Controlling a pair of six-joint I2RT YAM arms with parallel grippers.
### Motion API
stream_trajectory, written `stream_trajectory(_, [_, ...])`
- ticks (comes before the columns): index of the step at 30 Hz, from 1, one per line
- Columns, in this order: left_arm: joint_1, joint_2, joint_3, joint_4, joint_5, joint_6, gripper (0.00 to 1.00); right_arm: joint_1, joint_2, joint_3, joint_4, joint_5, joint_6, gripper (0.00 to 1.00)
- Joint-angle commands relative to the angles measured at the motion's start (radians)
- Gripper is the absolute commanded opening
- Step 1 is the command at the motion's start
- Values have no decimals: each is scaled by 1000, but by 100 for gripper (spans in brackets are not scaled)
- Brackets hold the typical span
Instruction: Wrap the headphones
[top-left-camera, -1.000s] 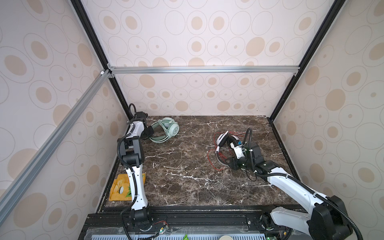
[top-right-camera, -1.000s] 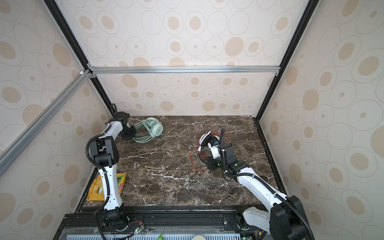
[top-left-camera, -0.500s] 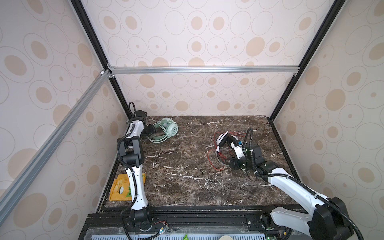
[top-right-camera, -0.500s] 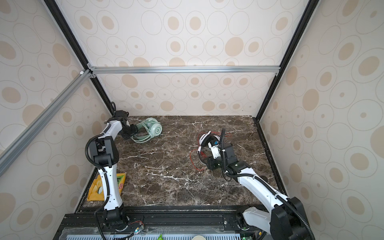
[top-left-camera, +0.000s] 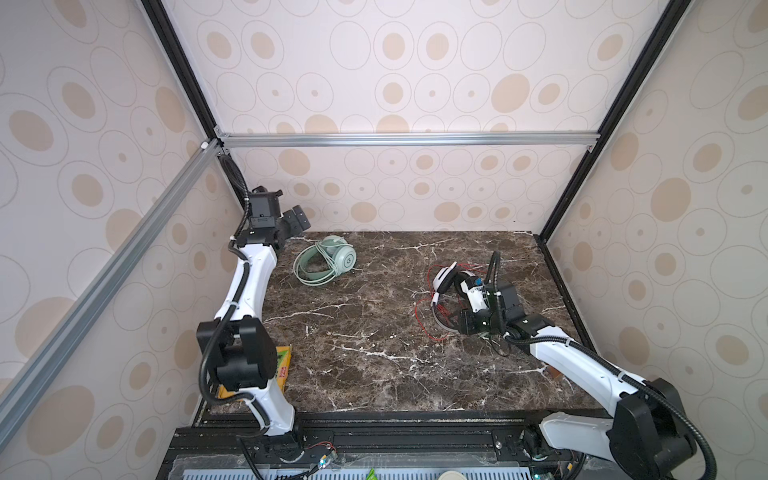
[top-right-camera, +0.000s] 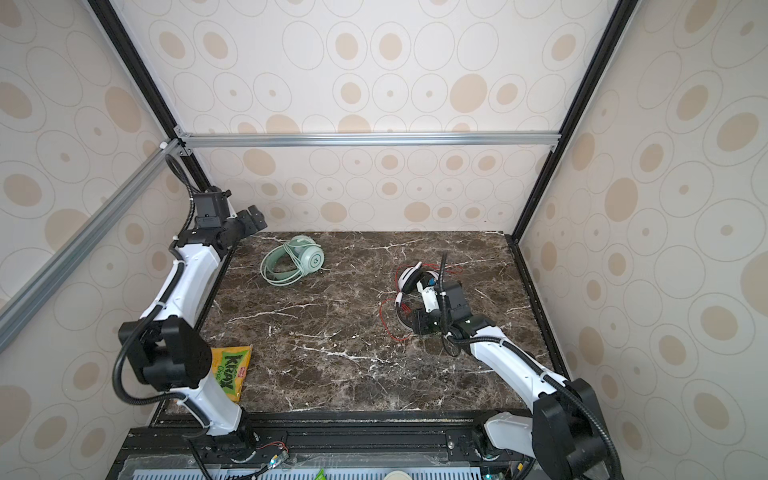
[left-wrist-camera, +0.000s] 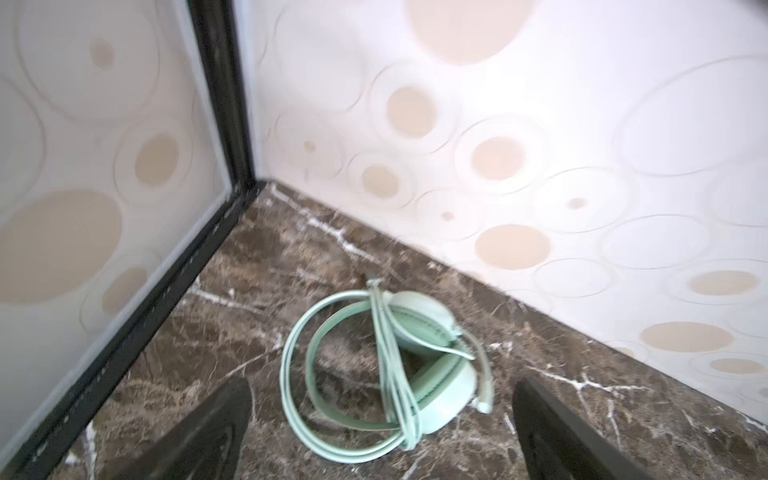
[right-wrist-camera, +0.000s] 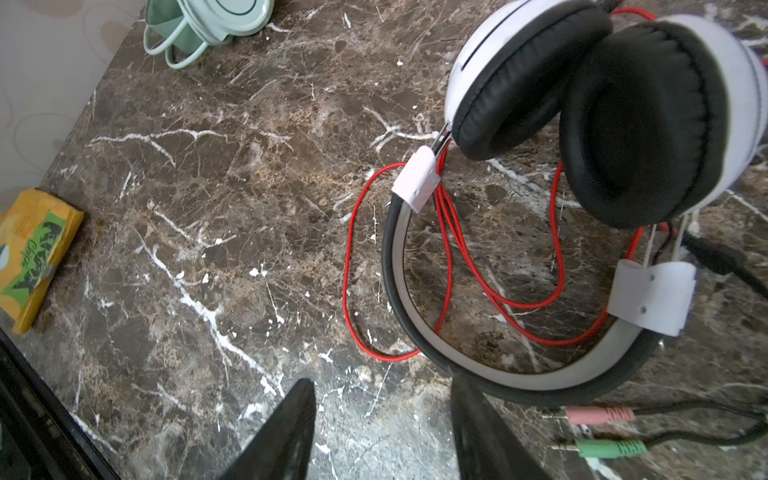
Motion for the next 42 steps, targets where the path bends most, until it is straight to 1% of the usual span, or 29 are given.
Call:
stream_trajectory(1, [-155,-25,-121,231,-127,134,98,-25,59,78,-6,-33,115,55])
stream_trajectory(3, [-207,-39,-162,271,-120,125,98,-43,85,122,-29,-28,162,55])
stream_trajectory(5, [-237,-54,-201,302,-83,103,98,-70,103,167,-72,-17,207,55])
stream_trajectory(7, [-265,-79,-256,328,-51,67,98,-102,102,205,-112,-14,214,55])
stream_trajectory(9, [-296,-104,-292,344,7,48,98,-143,73,214,-133,24,210,55])
stream_trajectory(13, [-425,-153,-329,337,5,113,98,-213,9,209,-143,83,230,56])
stream_trajectory(15, [-467,-178,-361,362,7,149,98,-237,22,225,-153,59,242,56])
stream_trajectory(16, [-471,-188,-370,374,41,150,98,-242,41,239,-159,52,244,56])
stream_trajectory(19, [-475,-207,-390,397,90,142,98,-245,124,281,-147,52,231,57])
stream_trajectory(23, [-486,-201,-407,412,105,128,98,-246,269,338,-83,50,269,58])
stream_trajectory(26, [-491,-187,-395,406,137,110,98,-239,400,417,-80,61,259,59])
stream_trajectory(28, [-491,-181,-384,391,136,103,98,-239,479,489,-127,80,197,60])
stream_trajectory(30, [-491,-179,-377,382,135,93,98,-236,527,544,-163,102,112,62])
stream_trajectory(35, [-491,-171,-397,418,181,54,98,-237,615,678,-286,85,-75,69])
stream_trajectory(39, [-491,-147,-380,400,200,45,98,-236,661,755,-354,62,-181,72])
stream_trajectory(42, [-493,-165,-377,399,207,49,98,-236,722,837,-424,61,-246,72])
